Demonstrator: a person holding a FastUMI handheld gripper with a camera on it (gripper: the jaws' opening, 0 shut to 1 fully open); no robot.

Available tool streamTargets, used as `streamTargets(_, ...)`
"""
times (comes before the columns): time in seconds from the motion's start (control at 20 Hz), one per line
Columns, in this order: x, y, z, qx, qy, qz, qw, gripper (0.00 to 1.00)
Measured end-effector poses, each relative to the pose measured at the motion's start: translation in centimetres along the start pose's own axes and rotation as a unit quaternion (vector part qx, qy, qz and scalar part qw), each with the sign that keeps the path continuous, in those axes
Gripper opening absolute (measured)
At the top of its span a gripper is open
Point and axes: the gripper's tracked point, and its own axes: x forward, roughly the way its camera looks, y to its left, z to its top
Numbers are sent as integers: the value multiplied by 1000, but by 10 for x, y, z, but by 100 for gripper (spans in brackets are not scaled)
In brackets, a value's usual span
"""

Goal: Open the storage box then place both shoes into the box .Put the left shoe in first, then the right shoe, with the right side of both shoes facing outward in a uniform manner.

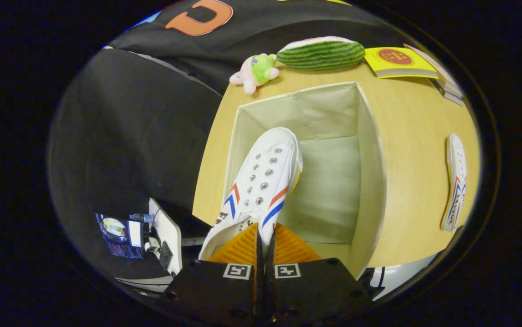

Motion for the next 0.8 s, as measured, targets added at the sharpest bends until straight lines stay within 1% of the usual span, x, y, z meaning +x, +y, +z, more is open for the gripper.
streamTargets(0.1, 7, 2, 1, 8, -4, 1, 1000, 5)
streamTargets(0.15, 7, 8, 2, 17, -2, 16, 1000, 6)
streamTargets(0.2, 8, 16, 2, 23, -1, 31, 999, 14)
streamTargets(0.3, 5, 19, 12, 17, -14, 33, 999, 29)
streamTargets(0.4, -10, 22, 17, 6, -27, 37, 999, 44)
streamTargets(0.55, -37, 15, 33, -24, -73, 27, 997, 67)
streamTargets(0.7, -69, 6, 49, -50, -120, 13, 991, 90)
streamTargets(0.8, -91, -6, 59, -66, -148, -2, 987, 90)
